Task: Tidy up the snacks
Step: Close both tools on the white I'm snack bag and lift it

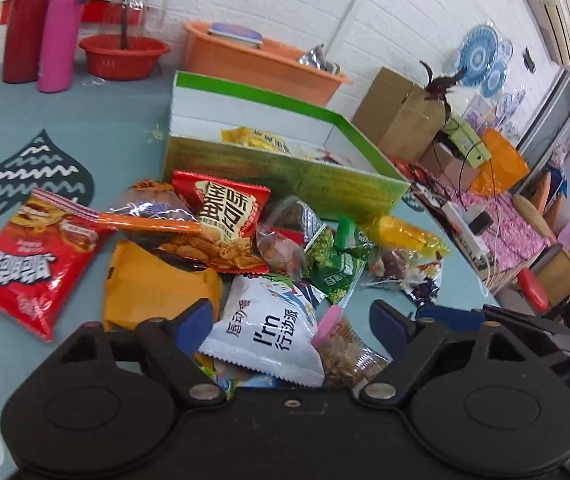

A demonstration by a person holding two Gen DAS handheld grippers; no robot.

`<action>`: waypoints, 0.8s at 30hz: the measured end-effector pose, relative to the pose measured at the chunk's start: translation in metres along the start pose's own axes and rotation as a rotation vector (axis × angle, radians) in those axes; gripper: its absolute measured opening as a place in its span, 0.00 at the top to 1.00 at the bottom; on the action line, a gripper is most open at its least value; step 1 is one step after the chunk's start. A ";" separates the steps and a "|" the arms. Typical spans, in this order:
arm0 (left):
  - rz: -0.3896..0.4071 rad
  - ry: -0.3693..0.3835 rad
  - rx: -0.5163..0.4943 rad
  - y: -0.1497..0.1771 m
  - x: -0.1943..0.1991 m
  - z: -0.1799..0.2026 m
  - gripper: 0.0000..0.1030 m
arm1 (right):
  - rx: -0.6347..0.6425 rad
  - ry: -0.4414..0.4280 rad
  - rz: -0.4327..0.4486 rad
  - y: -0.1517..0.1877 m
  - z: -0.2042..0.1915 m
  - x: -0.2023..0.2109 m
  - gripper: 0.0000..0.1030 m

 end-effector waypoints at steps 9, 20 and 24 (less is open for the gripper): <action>-0.084 0.009 0.032 0.014 -0.020 -0.025 0.09 | 0.053 -0.113 -0.051 0.010 -0.035 -0.035 0.30; -0.094 0.100 0.176 0.022 0.000 -0.046 0.03 | 0.087 -0.052 -0.122 0.010 -0.032 -0.044 0.00; -0.094 0.101 0.186 0.025 0.002 -0.051 0.00 | 0.127 -0.076 -0.155 0.014 -0.043 -0.050 0.00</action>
Point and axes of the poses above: each gripper's, at about its wrist camera, not at the fingertips, and x roughly against the way its jaws point, z to its right, y to its underside, the point moved 7 cm from there along -x, roughly the way its jaws point, and after that the axes turned 5 degrees about x, right-handed, at the moved point
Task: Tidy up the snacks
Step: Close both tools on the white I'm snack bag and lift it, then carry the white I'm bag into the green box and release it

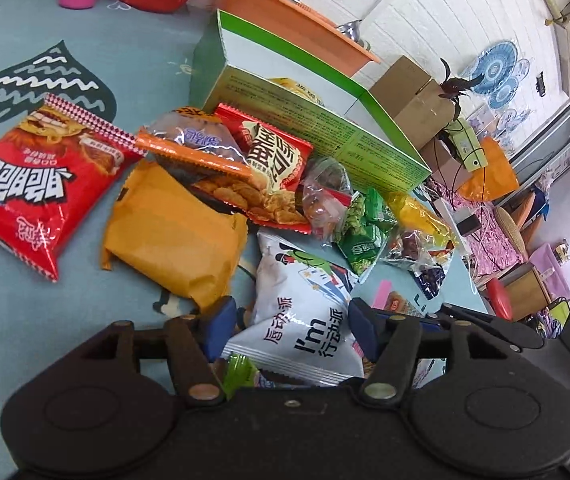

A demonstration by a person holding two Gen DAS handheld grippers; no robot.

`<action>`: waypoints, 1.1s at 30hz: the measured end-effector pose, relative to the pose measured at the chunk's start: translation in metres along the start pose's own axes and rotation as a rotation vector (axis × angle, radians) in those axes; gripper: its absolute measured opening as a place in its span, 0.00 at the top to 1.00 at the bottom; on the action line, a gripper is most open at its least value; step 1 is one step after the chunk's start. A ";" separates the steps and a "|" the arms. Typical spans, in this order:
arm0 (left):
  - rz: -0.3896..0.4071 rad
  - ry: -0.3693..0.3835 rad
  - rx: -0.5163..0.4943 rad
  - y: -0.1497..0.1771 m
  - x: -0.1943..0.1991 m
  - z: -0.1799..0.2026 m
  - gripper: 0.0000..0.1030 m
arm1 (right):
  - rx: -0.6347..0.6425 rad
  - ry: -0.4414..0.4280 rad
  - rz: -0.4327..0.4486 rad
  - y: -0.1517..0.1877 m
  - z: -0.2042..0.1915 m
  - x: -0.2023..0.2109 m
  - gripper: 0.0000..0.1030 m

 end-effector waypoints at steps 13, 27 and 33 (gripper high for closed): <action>0.055 0.018 0.009 0.007 0.005 0.013 0.26 | 0.094 0.096 -0.001 0.000 0.004 -0.027 0.43; 0.262 0.068 -0.168 -0.075 0.035 0.083 0.26 | 0.177 0.151 0.274 -0.081 0.019 0.023 0.47; 0.281 0.050 -0.187 -0.118 0.006 0.078 0.26 | 0.172 0.175 0.302 -0.118 0.053 -0.002 0.47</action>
Point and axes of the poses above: each gripper's, at about its wrist camera, not at the fingertips, and x roughly against the way its jaws point, z to its right, y to its underside, the point moved 7 cm from there along -x, roughly the way its jaws point, and after that the axes turned 5 degrees about x, right-handed, at the moved point
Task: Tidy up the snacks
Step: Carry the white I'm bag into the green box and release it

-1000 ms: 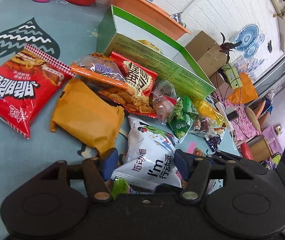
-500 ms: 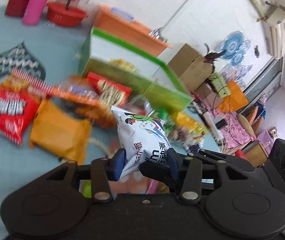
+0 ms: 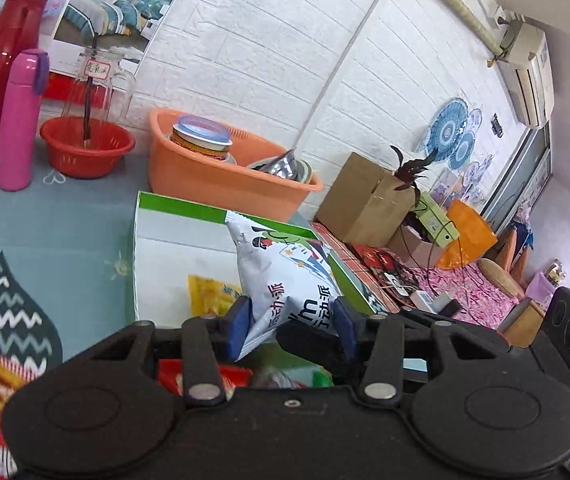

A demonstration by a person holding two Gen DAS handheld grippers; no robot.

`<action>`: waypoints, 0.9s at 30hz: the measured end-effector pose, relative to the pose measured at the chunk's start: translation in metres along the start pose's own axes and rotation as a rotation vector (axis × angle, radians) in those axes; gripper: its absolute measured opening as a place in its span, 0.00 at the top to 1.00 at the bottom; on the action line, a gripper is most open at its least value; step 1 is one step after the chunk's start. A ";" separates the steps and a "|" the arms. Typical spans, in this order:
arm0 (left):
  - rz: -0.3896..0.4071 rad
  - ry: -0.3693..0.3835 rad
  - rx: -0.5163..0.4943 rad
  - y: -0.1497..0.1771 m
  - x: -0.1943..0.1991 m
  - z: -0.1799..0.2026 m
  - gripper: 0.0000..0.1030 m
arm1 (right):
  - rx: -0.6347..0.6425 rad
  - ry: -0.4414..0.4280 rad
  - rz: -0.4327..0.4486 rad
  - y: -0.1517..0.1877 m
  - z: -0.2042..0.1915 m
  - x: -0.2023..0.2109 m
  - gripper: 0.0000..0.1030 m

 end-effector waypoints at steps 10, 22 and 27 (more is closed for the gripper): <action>-0.040 -0.031 0.018 -0.016 -0.045 -0.038 0.25 | -0.035 -0.003 -0.034 0.006 0.027 -0.049 0.47; 0.013 -0.128 0.008 -0.007 0.003 -0.034 0.00 | 0.074 0.092 -0.041 0.015 0.024 -0.019 0.00; 0.018 -0.156 -0.036 0.013 0.051 -0.002 0.00 | 0.067 0.107 0.019 -0.003 0.003 0.047 0.00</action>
Point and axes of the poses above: each gripper's, at about its wrist camera, not at the fingertips, and x roughly against the way its jaws point, z to its right, y to its underside, the point moved 7 cm from there along -x, roughly the way its jaws point, and after that the axes turned 5 degrees about x, right-handed, at the moved point
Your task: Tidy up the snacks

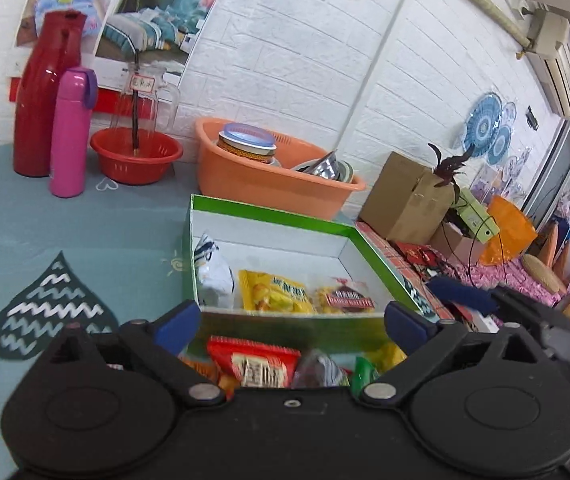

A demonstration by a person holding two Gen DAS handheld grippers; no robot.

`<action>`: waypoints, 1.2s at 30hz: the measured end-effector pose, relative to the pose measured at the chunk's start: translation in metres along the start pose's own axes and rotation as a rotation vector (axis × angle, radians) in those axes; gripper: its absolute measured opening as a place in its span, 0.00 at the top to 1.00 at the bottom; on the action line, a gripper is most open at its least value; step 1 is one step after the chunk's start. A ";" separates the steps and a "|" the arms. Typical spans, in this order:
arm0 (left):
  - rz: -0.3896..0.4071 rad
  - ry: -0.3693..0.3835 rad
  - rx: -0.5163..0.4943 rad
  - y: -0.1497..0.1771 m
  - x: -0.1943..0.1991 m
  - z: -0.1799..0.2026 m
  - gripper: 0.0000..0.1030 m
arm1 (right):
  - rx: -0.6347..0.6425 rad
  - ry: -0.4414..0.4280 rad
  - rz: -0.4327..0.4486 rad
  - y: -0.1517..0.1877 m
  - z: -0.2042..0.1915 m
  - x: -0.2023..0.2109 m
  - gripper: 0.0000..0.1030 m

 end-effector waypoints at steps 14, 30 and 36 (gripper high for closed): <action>-0.178 -0.025 -0.010 0.128 0.043 0.003 0.00 | -0.026 -0.087 -0.146 0.089 -0.031 0.084 0.00; -0.173 -0.092 0.177 0.156 0.029 -0.026 0.00 | -0.041 -0.176 -0.248 0.128 -0.073 0.079 0.00; -0.157 -0.092 0.160 0.143 0.002 -0.022 0.00 | -0.100 -0.139 -0.267 0.133 -0.070 0.067 0.00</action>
Point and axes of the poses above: each gripper's, at about its wrist camera, not at the fingertips, and x roughly against the way its jaws point, z to its right, y to its underside, the point moved 7 cm from there along -x, roughly the way its jaws point, and after that the axes turned 5 degrees about x, right-handed, at the moved point
